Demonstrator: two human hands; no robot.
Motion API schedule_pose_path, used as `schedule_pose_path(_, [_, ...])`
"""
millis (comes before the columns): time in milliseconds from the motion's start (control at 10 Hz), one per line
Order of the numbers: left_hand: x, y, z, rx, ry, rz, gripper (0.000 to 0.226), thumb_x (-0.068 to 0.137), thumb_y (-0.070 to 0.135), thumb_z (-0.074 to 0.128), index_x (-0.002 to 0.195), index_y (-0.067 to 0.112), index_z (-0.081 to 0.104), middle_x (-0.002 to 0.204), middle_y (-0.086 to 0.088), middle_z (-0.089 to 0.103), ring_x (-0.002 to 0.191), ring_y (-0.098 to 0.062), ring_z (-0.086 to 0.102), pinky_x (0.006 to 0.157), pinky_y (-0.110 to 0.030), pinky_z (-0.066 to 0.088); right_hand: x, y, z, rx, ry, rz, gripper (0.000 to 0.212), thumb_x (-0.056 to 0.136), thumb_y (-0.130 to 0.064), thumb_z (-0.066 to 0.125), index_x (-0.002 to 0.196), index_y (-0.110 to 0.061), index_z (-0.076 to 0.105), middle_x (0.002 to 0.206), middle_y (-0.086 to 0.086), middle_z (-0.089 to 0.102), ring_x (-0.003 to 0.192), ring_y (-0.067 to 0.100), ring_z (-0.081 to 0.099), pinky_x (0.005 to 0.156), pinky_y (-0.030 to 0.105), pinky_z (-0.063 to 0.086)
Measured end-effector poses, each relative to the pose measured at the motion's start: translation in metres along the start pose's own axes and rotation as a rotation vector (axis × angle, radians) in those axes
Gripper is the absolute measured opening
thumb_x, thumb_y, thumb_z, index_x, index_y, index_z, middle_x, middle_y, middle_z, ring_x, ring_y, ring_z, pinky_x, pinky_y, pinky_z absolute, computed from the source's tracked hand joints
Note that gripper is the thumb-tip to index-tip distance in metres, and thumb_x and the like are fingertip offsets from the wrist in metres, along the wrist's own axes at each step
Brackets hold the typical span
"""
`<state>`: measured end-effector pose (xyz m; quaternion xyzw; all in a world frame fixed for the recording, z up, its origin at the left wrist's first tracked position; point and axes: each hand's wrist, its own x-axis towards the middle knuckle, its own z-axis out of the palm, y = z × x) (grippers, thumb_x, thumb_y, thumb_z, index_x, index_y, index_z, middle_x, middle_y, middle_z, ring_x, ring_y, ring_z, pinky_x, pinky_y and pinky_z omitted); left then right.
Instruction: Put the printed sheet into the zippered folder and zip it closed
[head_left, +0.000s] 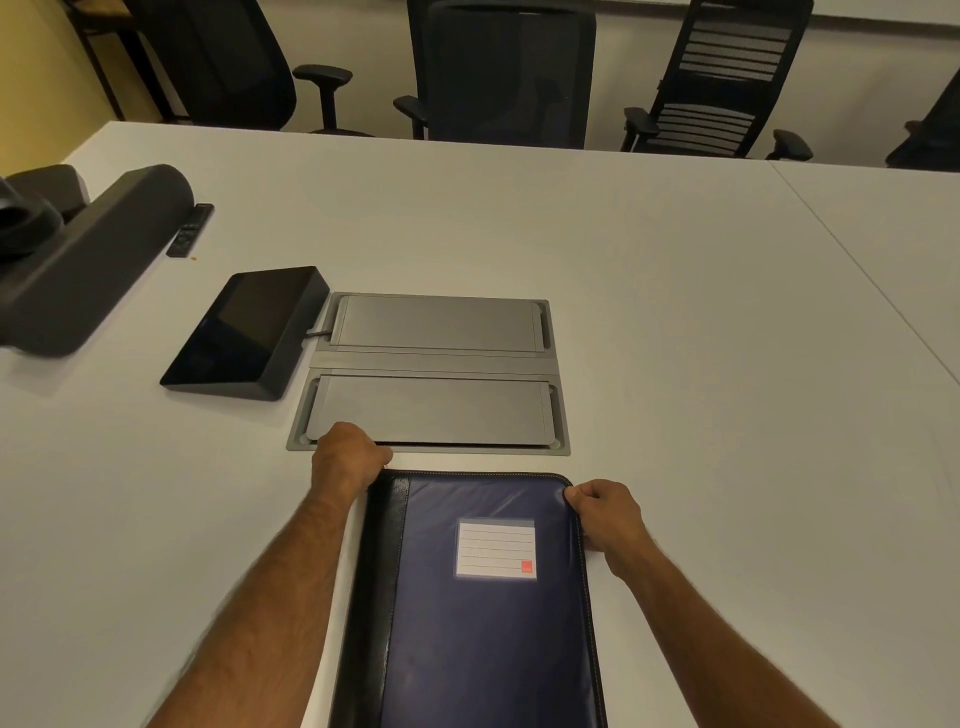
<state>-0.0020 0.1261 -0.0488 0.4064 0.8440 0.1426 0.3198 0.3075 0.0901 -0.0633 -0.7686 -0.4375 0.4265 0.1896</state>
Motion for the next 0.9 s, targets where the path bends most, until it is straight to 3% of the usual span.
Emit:
schedule_pose_path(200, [-0.009, -0.005, -0.002, -0.018, 0.024, -0.017, 0.02, 0.077, 0.017, 0.071, 0.065, 0.004, 0.061, 0.062, -0.01, 0.062, 0.059, -0.023, 0.06, 0.053, -0.026, 0.043, -0.003, -0.003, 0.0, -0.017, 0.018, -0.006, 0.027, 0.094, -0.029, 0.054, 0.072, -0.015, 0.06, 0.084, 0.014, 0.067, 0.079, 0.03, 0.064, 0.082, 0.043, 0.058])
schedule_pose_path(400, [-0.018, -0.012, -0.001, -0.004, 0.022, -0.013, 0.009, 0.08, 0.014, 0.062, 0.074, 0.008, 0.065, 0.073, -0.01, 0.068, 0.067, -0.027, 0.066, 0.065, -0.034, 0.054, -0.008, -0.007, -0.001, -0.052, 0.06, -0.027, 0.024, 0.092, -0.029, 0.058, 0.069, -0.02, 0.059, 0.082, 0.008, 0.067, 0.074, 0.024, 0.063, 0.081, 0.04, 0.058])
schedule_pose_path(500, [-0.024, -0.014, 0.0, -0.01, 0.025, -0.026, 0.014, 0.082, 0.016, 0.059, 0.07, 0.01, 0.06, 0.075, -0.01, 0.067, 0.066, -0.024, 0.061, 0.061, -0.032, 0.048, -0.012, -0.011, -0.004, -0.106, 0.075, -0.054, 0.011, 0.089, -0.03, 0.062, 0.084, -0.02, 0.061, 0.091, 0.004, 0.067, 0.082, 0.022, 0.063, 0.083, 0.038, 0.056])
schedule_pose_path(600, [-0.029, -0.017, 0.002, -0.021, 0.041, -0.016, 0.012, 0.083, 0.02, 0.057, 0.074, 0.012, 0.059, 0.081, -0.01, 0.068, 0.07, -0.024, 0.059, 0.062, -0.031, 0.046, -0.016, -0.011, -0.007, -0.132, 0.082, -0.065, 0.023, 0.086, -0.031, 0.066, 0.103, -0.016, 0.063, 0.102, 0.003, 0.066, 0.091, 0.022, 0.063, 0.084, 0.034, 0.052])
schedule_pose_path(700, [-0.047, -0.022, 0.004, 0.016, 0.103, 0.05, 0.021, 0.089, 0.033, 0.059, 0.103, 0.017, 0.061, 0.103, -0.005, 0.066, 0.094, -0.026, 0.06, 0.074, -0.035, 0.048, -0.029, -0.015, -0.012, -0.115, 0.122, -0.136, 0.027, 0.086, -0.026, 0.067, 0.11, -0.013, 0.062, 0.108, 0.005, 0.067, 0.09, 0.019, 0.061, 0.084, 0.031, 0.049])
schedule_pose_path(800, [-0.062, -0.025, 0.004, 0.142, 0.192, 0.198, 0.037, 0.091, 0.042, 0.059, 0.119, 0.019, 0.056, 0.117, -0.003, 0.063, 0.108, -0.025, 0.055, 0.08, -0.039, 0.048, -0.04, -0.02, -0.018, -0.064, 0.19, -0.196, 0.02, 0.087, -0.022, 0.066, 0.105, -0.013, 0.064, 0.106, 0.006, 0.069, 0.084, 0.016, 0.059, 0.083, 0.03, 0.049])
schedule_pose_path(900, [-0.078, -0.029, 0.011, 0.367, 0.277, 0.49, 0.055, 0.088, 0.054, 0.057, 0.131, 0.019, 0.051, 0.131, -0.004, 0.058, 0.121, -0.025, 0.05, 0.094, -0.041, 0.047, -0.061, -0.034, -0.032, 0.113, 0.303, -0.307, 0.009, 0.086, -0.022, 0.067, 0.094, -0.017, 0.068, 0.091, 0.0, 0.07, 0.079, 0.013, 0.063, 0.085, 0.036, 0.056])
